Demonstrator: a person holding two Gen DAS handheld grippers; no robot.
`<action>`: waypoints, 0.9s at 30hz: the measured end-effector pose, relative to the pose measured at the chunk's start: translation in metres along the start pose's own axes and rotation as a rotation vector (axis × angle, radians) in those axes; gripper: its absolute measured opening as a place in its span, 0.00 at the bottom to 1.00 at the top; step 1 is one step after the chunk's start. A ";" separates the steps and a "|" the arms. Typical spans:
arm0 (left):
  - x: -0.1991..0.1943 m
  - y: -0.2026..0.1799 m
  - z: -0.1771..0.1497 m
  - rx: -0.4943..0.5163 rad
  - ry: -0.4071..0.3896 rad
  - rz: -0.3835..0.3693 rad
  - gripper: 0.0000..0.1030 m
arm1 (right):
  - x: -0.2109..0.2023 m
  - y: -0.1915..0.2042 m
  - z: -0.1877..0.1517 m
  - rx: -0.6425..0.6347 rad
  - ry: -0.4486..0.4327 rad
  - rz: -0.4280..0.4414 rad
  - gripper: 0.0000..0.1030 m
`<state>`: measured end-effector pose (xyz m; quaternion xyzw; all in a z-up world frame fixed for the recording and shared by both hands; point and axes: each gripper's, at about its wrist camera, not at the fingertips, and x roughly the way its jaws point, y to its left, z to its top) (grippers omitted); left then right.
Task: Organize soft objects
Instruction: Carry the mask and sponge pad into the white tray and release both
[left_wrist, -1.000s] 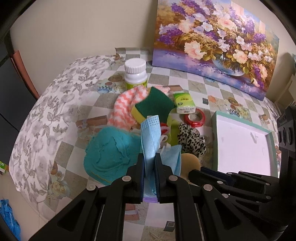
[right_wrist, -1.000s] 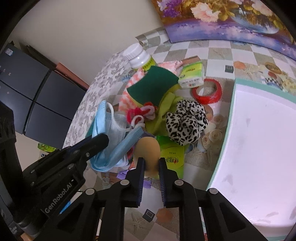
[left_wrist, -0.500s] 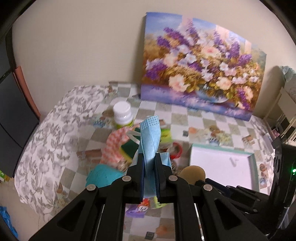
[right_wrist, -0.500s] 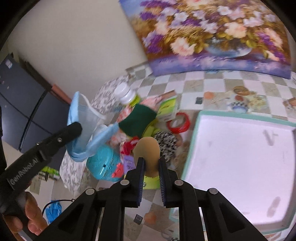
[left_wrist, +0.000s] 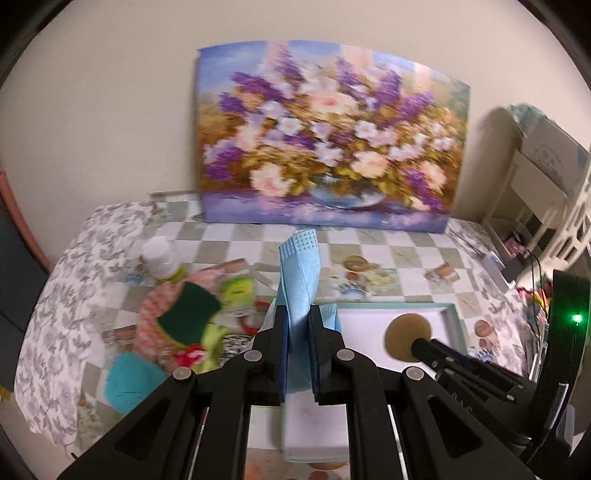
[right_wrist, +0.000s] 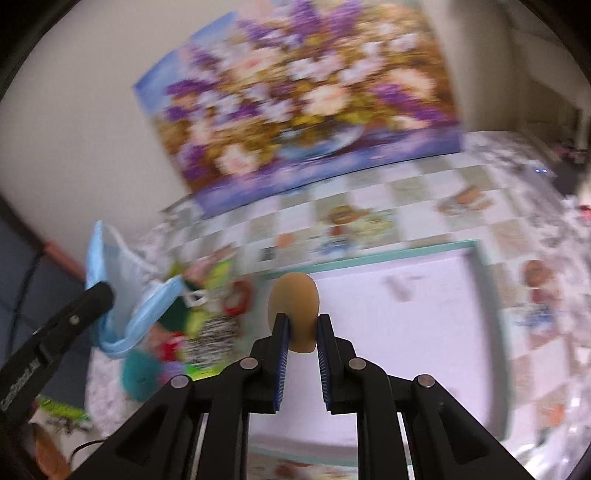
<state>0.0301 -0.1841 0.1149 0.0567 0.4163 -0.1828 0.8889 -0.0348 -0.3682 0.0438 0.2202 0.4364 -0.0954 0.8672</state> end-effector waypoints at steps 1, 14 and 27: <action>0.004 -0.006 -0.001 0.005 0.006 -0.007 0.10 | 0.000 -0.007 0.001 0.008 -0.001 -0.035 0.16; 0.104 -0.071 -0.039 0.115 0.196 -0.024 0.10 | 0.050 -0.069 -0.009 0.119 0.130 -0.172 0.16; 0.144 -0.058 -0.062 0.082 0.302 -0.052 0.33 | 0.058 -0.071 -0.012 0.136 0.182 -0.225 0.19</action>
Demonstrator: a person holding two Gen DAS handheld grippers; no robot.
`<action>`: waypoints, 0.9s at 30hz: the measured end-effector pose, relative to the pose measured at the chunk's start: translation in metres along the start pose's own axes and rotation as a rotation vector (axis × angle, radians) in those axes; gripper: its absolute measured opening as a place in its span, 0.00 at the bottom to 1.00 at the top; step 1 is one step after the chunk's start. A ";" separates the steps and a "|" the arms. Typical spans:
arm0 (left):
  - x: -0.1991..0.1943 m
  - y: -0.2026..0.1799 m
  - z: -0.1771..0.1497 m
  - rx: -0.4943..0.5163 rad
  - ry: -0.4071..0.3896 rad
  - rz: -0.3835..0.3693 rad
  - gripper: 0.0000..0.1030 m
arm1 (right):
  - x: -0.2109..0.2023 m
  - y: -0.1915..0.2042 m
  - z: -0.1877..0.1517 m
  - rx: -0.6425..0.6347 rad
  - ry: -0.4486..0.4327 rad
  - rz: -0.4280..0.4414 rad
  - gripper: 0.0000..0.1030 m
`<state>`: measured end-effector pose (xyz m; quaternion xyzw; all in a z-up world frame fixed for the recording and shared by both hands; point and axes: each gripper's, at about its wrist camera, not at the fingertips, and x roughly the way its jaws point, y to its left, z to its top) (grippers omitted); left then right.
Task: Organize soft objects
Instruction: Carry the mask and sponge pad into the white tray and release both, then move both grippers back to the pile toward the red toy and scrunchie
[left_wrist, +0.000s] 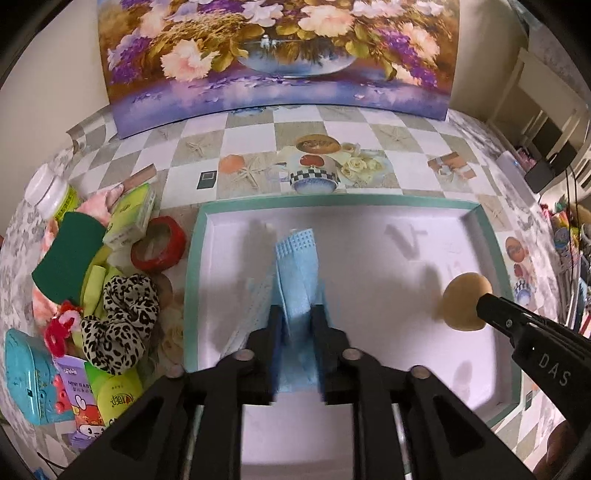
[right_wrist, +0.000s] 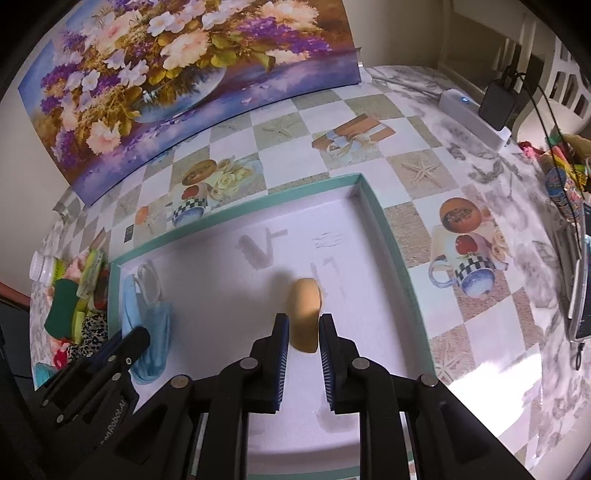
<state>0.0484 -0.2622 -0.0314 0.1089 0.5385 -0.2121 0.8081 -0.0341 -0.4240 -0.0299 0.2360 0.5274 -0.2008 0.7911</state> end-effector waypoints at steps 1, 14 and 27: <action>-0.003 0.002 0.000 -0.007 -0.005 -0.005 0.43 | -0.003 0.001 0.001 -0.002 -0.008 -0.008 0.19; -0.029 0.053 0.008 -0.178 -0.087 0.041 0.90 | -0.034 0.021 0.003 -0.088 -0.079 -0.126 0.83; -0.044 0.084 0.010 -0.252 -0.158 0.038 0.98 | -0.036 0.045 -0.003 -0.154 -0.133 -0.121 1.00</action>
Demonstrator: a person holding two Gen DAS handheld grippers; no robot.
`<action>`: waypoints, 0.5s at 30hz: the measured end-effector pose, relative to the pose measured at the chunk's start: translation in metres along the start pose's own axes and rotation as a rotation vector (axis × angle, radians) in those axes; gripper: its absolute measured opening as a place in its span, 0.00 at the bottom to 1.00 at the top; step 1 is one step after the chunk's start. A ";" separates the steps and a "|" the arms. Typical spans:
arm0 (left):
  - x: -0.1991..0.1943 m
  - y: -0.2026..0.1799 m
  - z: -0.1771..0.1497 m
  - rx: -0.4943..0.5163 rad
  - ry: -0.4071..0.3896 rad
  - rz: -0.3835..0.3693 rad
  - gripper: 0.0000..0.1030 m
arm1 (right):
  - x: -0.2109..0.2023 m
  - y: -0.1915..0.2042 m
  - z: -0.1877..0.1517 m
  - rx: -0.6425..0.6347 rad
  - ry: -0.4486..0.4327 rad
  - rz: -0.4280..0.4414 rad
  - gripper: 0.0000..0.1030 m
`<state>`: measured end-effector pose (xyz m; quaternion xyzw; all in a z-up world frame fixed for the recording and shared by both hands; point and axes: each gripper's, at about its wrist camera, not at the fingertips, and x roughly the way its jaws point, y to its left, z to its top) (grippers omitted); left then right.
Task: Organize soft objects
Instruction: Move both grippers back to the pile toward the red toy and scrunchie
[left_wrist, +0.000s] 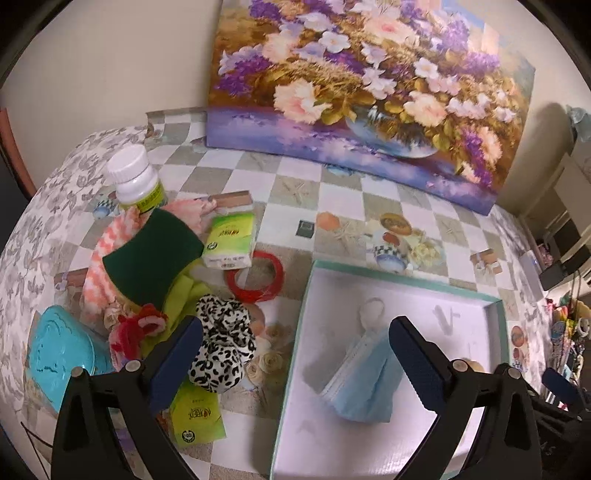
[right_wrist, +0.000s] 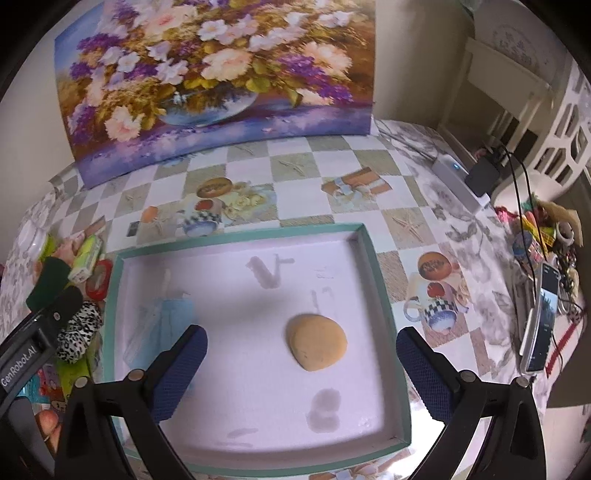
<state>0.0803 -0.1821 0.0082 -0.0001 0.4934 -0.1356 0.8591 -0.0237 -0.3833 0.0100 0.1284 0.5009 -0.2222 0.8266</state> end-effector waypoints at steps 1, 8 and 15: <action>-0.002 0.000 0.001 0.005 -0.006 -0.003 0.98 | -0.003 0.001 0.001 0.006 -0.019 0.011 1.00; -0.016 -0.001 0.006 0.031 -0.056 -0.002 0.98 | 0.000 0.011 -0.001 0.011 -0.026 0.048 1.00; -0.027 0.017 0.013 -0.007 -0.106 -0.034 0.98 | 0.007 0.025 -0.008 -0.027 -0.004 0.047 1.00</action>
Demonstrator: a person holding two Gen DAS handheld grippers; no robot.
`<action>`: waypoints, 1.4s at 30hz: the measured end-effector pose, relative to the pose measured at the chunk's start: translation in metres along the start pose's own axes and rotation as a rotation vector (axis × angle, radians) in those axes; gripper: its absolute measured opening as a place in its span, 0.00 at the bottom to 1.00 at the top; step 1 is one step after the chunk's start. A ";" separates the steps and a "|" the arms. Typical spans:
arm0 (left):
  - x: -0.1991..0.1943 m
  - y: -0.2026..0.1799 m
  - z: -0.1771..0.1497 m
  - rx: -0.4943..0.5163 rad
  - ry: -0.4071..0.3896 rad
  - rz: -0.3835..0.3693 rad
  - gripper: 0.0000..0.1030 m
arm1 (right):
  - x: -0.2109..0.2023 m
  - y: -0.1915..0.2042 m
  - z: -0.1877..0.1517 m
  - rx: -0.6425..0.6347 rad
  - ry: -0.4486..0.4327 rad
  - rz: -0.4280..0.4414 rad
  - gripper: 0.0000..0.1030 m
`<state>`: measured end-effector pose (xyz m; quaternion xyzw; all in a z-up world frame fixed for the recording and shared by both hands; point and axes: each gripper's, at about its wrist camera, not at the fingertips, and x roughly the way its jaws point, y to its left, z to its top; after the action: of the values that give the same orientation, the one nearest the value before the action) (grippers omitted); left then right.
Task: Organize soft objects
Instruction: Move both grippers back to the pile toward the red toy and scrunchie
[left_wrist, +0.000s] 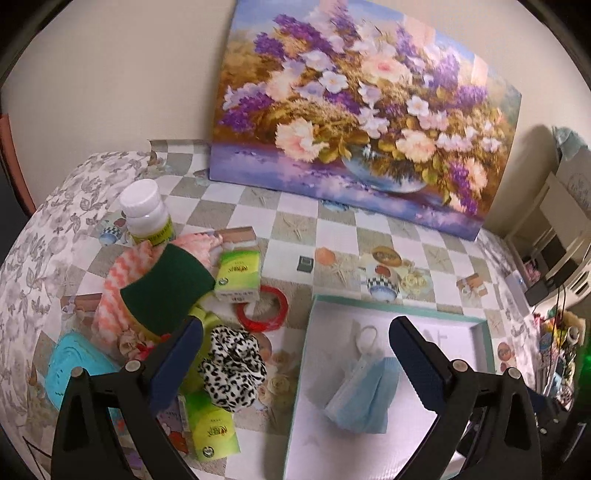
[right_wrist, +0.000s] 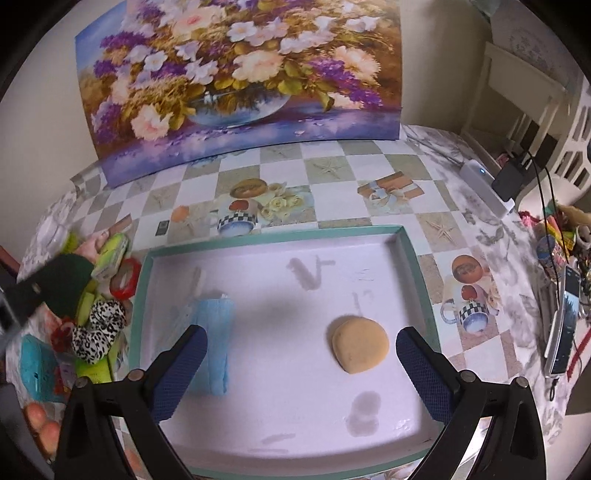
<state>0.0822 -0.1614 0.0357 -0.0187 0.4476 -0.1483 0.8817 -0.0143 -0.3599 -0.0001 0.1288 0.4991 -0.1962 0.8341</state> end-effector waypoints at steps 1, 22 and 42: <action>-0.001 0.003 0.001 -0.002 -0.005 0.001 0.98 | -0.001 0.003 0.000 -0.009 -0.001 -0.008 1.00; -0.032 0.099 0.032 -0.101 -0.060 0.113 0.98 | -0.002 0.064 0.004 -0.043 -0.013 0.168 1.00; 0.018 0.145 0.029 -0.097 0.185 0.117 0.98 | 0.025 0.173 -0.006 -0.206 0.113 0.308 0.99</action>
<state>0.1509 -0.0314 0.0148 -0.0213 0.5340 -0.0757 0.8418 0.0707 -0.2091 -0.0220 0.1282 0.5369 -0.0068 0.8338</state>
